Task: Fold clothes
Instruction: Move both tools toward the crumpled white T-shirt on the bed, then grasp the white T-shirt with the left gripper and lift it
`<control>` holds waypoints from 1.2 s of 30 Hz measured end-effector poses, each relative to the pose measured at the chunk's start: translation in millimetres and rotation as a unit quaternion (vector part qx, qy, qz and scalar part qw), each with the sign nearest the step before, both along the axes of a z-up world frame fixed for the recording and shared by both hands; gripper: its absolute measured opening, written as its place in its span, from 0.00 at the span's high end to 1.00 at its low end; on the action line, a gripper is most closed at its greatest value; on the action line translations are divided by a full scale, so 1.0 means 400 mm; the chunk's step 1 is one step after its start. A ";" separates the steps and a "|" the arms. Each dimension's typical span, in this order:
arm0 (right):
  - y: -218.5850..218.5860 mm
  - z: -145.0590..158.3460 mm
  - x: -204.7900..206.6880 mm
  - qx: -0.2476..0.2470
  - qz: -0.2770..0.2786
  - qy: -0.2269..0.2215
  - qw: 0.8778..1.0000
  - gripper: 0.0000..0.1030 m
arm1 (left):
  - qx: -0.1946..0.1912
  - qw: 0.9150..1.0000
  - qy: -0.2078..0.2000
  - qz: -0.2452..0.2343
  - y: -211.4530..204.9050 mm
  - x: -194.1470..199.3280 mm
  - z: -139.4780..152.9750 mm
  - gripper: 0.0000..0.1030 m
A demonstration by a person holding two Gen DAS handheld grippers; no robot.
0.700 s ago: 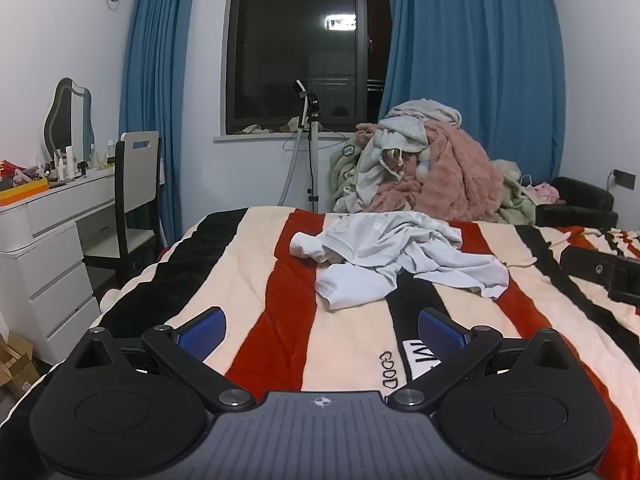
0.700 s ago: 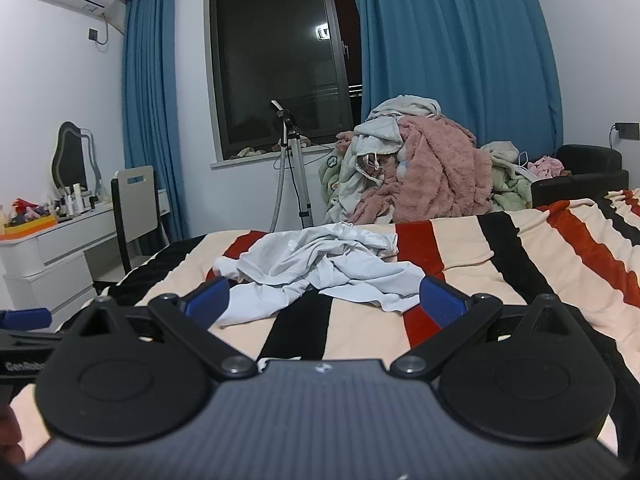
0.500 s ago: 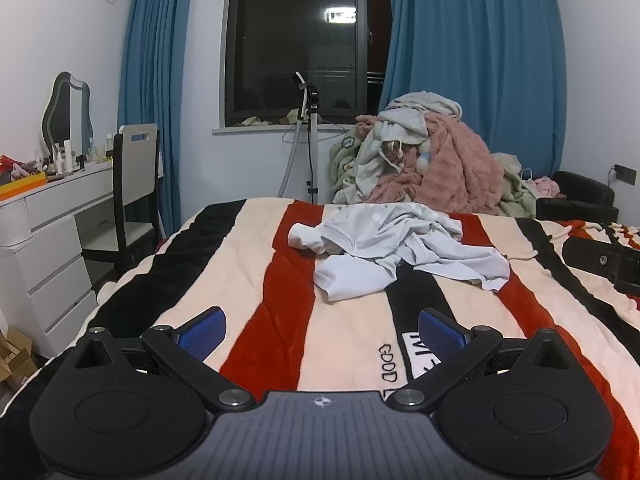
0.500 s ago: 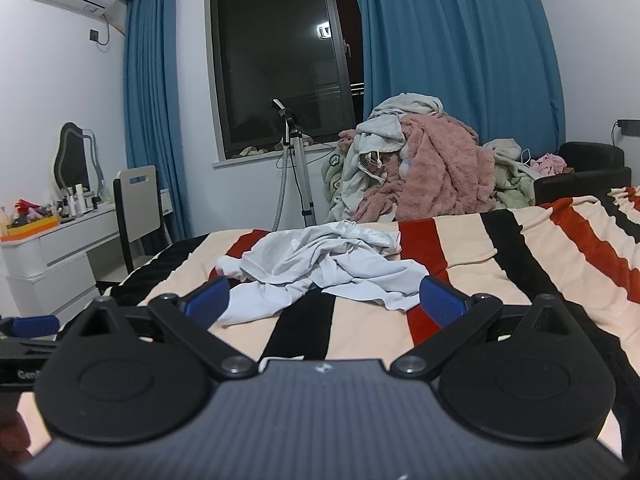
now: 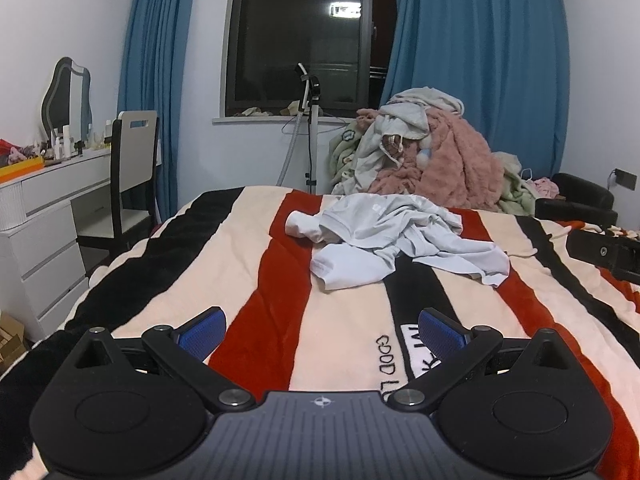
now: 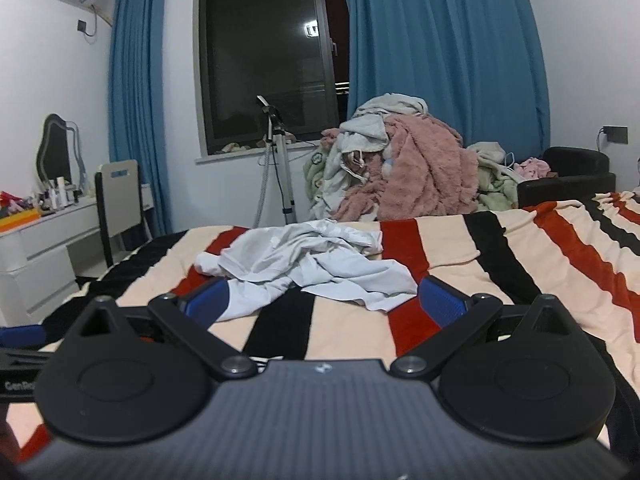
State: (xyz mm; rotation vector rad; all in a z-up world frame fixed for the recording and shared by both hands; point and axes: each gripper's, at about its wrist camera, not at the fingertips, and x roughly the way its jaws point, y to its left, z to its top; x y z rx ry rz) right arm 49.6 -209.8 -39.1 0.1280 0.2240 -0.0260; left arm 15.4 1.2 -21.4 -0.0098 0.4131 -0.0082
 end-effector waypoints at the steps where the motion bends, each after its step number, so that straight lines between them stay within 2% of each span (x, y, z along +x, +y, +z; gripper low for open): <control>1: -0.004 -0.001 0.005 0.003 0.004 0.001 1.000 0.00 | -0.002 1.000 0.004 0.001 0.002 0.004 -0.005 0.00; 5: -0.018 -0.002 0.015 0.020 0.014 0.005 1.000 0.00 | -0.011 1.000 0.022 0.009 0.006 0.017 -0.017 0.00; 8: -0.034 -0.002 0.017 0.031 0.016 -0.003 0.999 0.00 | -0.012 1.000 0.019 0.000 0.004 0.008 -0.016 0.00; 15: -0.076 0.001 0.031 0.041 -0.018 -0.005 0.999 0.00 | -0.003 0.998 0.056 -0.025 -0.034 0.079 -0.030 0.00; 18: -0.100 -0.005 0.039 0.048 -0.029 -0.002 0.998 0.00 | 0.034 0.996 0.074 -0.038 -0.074 0.147 -0.056 0.00; 21: -0.116 -0.013 0.053 0.036 -0.069 0.006 0.997 0.00 | 0.055 0.993 0.087 -0.054 -0.108 0.231 -0.091 0.00; 25: -0.136 -0.038 0.078 0.026 -0.102 0.013 0.994 0.00 | 0.085 0.990 0.087 -0.070 -0.162 0.364 -0.143 0.00; 33: -0.158 -0.147 0.159 0.039 -0.121 0.042 0.991 0.00 | 0.114 0.985 0.085 -0.094 -0.251 0.638 -0.225 0.00; 36: -0.154 -0.185 0.195 0.052 -0.115 0.053 0.991 0.00 | 0.105 0.987 0.081 -0.089 -0.261 0.719 -0.232 0.01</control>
